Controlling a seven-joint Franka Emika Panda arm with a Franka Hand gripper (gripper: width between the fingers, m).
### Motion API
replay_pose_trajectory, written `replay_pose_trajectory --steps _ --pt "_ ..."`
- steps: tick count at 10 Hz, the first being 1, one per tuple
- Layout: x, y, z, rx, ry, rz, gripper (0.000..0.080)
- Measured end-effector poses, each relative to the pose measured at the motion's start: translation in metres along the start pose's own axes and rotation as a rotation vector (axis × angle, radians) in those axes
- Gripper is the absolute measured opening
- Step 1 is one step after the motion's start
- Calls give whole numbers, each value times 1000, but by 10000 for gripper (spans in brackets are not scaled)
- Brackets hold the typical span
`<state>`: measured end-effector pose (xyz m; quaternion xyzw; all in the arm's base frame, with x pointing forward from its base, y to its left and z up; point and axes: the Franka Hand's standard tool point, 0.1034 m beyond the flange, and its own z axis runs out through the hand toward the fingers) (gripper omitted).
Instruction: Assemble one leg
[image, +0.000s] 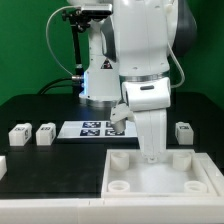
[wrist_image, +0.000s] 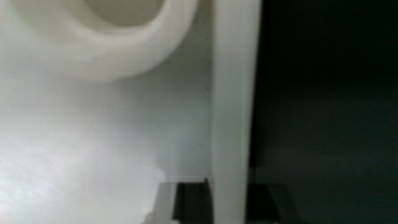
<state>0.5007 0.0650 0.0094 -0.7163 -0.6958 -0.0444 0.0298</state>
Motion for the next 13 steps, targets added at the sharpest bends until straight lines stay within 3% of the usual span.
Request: replay_pose_trajectory --steps 2,3,4,6,7,8,11,12,13 --pt "0 0 0 1 0 9 65" --pt "-1 0 0 1 0 9 248" --pt "-1 0 0 1 0 10 248" --pt "-1 0 0 1 -1 10 583" --pt "-1 0 0 1 -1 10 583" --pt "-1 0 0 1 -1 10 639" --pt "-2 0 0 1 -1 11 649" --pt "-2 0 -2 -2 -2 14 649" --pt "-1 -3 -14 -14 -9 74 649"
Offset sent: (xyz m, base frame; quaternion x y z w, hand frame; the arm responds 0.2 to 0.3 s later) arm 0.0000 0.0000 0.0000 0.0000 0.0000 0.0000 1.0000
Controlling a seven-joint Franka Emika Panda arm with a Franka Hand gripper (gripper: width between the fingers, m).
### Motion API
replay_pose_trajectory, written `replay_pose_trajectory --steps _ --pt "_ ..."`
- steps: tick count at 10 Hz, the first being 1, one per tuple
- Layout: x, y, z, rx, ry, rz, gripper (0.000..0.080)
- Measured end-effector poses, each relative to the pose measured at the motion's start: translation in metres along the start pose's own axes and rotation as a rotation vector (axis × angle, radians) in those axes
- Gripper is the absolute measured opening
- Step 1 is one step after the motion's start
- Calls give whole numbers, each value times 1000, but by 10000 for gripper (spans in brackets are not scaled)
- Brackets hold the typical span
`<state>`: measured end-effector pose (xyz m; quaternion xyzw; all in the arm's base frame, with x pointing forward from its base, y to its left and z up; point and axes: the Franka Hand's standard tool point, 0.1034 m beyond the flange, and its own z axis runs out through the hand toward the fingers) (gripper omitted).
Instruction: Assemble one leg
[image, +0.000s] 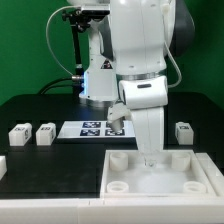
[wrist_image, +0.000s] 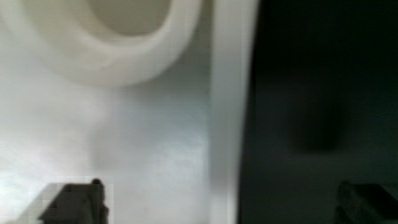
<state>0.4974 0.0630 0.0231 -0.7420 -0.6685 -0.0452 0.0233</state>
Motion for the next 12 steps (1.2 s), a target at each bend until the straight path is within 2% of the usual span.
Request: replay_pose_trajectory --steps 1,2,3,4,5,6,7,8,11,12 --pt "2 -9 -16 -14 -10 37 649" --pt "11 -27 -31 -11 -25 193 649" --pt "15 -39 -37 -12 -32 203 649" --pt "24 -48 -44 -6 -37 407 649" --pt "45 -57 -62 -17 -40 584 649" --pt "60 -76 -61 -33 -23 720 649" --pt "74 -92 -56 -16 -33 913 649" --pt "91 -92 -56 -22 -22 1053 649" --pt "91 -94 -55 -10 -16 1249 649" --pt "89 -95 -51 5 -28 1279 649"
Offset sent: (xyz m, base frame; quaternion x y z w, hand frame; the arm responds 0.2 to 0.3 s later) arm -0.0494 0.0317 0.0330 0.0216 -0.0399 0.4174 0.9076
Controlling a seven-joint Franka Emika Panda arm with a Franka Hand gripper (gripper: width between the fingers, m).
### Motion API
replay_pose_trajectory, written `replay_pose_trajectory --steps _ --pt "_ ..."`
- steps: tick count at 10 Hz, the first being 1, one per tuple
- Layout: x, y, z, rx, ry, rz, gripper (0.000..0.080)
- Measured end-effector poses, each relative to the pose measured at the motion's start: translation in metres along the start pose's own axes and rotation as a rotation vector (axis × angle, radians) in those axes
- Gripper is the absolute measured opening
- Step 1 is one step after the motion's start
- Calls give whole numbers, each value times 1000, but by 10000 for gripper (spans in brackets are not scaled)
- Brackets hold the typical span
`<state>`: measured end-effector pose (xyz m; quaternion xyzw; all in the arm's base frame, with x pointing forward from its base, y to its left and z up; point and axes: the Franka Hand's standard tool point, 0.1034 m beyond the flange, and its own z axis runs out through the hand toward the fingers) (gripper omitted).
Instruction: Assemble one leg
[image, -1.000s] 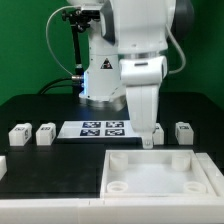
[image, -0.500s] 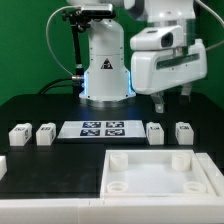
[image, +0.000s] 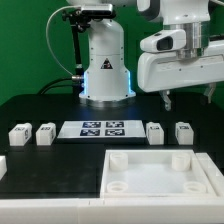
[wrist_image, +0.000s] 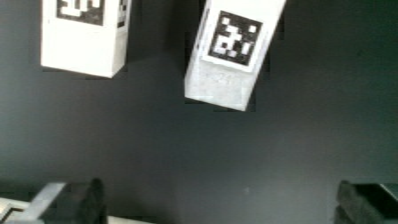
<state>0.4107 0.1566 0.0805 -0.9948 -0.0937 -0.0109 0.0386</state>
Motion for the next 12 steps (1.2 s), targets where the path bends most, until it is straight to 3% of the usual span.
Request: replay_pose_trajectory --steps 3,4,5,7,9,10,11,12 --pt "10 2 35 63 -116 181 649" --pt "4 -2 40 79 -264 219 649" --pt "13 -6 39 92 -345 225 649" --pt "10 -16 36 108 -548 192 649" --pt "7 -11 36 137 -695 145 649" --pt "8 -8 39 144 -697 90 649" --pt "-3 -11 34 153 -802 89 649" --pt "6 -11 40 159 -785 92 649"
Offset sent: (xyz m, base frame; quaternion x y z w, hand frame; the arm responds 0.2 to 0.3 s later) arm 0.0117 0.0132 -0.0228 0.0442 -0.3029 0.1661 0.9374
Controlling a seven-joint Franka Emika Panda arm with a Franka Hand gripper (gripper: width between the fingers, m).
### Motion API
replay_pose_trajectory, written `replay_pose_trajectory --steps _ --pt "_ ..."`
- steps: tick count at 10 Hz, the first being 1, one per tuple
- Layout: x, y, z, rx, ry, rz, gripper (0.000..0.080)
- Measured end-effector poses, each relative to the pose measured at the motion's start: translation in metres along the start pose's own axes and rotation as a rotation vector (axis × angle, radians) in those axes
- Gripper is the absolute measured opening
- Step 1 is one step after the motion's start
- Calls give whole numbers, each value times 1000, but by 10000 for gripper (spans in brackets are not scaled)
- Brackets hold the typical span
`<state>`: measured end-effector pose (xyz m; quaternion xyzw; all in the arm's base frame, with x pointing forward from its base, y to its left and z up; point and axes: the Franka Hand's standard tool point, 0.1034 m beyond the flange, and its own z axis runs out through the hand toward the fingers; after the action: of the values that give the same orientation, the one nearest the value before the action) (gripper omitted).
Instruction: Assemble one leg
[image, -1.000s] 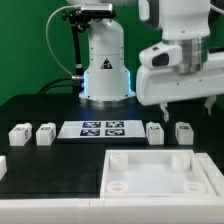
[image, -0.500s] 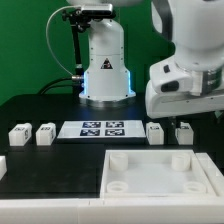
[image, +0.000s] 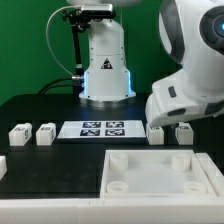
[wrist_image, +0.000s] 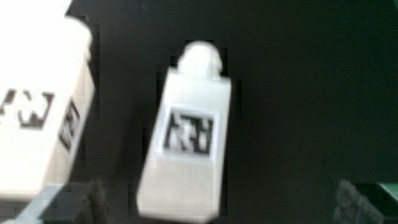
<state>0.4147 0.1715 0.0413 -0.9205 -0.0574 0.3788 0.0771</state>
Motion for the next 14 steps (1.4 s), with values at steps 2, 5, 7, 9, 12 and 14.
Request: replay_pose_trajectory --steps 2,5,7,9,12,14 --pt "-6 0 12 -9 -25 114 649" --pt "-4 -1 31 -17 -48 178 649" --pt "-5 0 36 -18 -48 179 649" --pt "-5 0 36 -18 -48 178 484" --pt "-5 0 36 -18 -48 178 317" --pt "-5 0 36 -18 -48 178 285"
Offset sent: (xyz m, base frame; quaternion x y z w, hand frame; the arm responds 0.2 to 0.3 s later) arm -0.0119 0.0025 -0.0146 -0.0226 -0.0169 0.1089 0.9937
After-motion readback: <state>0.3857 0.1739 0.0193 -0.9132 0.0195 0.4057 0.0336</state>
